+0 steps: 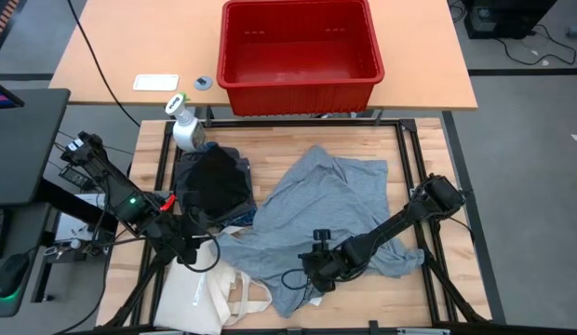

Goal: Fold Laundry from Bin
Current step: Fold the gray shirt

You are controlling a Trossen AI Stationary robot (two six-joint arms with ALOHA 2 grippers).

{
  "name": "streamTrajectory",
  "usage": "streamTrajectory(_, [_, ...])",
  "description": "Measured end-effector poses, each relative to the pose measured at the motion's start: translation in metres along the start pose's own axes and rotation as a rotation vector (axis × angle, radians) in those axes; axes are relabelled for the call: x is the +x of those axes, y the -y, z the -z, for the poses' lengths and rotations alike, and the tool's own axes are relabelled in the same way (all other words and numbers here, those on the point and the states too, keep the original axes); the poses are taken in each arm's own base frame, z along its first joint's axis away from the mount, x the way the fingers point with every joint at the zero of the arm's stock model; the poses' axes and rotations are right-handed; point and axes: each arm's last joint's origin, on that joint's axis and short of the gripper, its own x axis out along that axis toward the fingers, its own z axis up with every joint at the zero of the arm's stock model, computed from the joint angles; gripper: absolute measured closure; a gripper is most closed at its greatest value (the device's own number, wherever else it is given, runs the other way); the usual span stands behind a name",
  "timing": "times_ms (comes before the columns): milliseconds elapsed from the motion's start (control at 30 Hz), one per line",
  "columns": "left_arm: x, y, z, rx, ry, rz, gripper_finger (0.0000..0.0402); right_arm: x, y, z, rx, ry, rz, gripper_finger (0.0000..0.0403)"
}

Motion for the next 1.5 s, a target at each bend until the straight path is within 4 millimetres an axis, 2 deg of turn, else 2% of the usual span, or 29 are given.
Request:
streamTrajectory(100, [0.0,0.0,0.0,0.0,0.001,0.0,0.0191,0.006,0.002,0.002,0.005,-0.026,0.007,0.0256])
streamTrajectory(200, [0.0,0.0,0.0,0.0,0.0,0.0,0.0191,0.012,0.002,0.005,0.004,-0.052,0.005,0.0278])
streamTrajectory(367, [0.0,0.0,0.0,0.001,-0.001,0.0,0.0192,0.013,0.003,0.006,0.024,-0.056,0.038,0.0378])
streamTrajectory(400, [0.0,0.0,0.0,0.001,-0.001,-0.001,0.0192,0.012,0.004,0.006,0.027,-0.051,0.044,0.0388])
streamTrajectory(600, [0.0,0.0,0.0,0.0,-0.001,0.0,0.0192,0.006,0.0,0.005,0.036,-0.052,0.013,0.0387])
streamTrajectory(967, [0.0,0.0,-0.001,-0.003,0.004,0.002,0.0192,-0.033,-0.016,0.01,0.082,0.001,-0.005,0.0392])
streamTrajectory(1100, [0.004,0.005,-0.008,-0.021,0.058,0.01,0.0192,-0.039,-0.022,0.012,0.096,0.005,-0.021,0.0392])
streamTrajectory(1167, [0.015,0.011,-0.017,-0.012,0.09,0.002,0.0192,-0.039,-0.022,0.013,0.101,0.003,-0.024,0.0391])
streamTrajectory(1267, [0.044,0.022,-0.028,0.055,0.077,-0.009,0.0192,-0.039,-0.022,0.013,0.127,0.001,-0.022,0.0391])
streamTrajectory(1500, [0.141,0.039,-0.037,0.18,-0.045,-0.035,0.0192,-0.039,-0.022,0.014,0.156,-0.008,-0.018,0.0391])
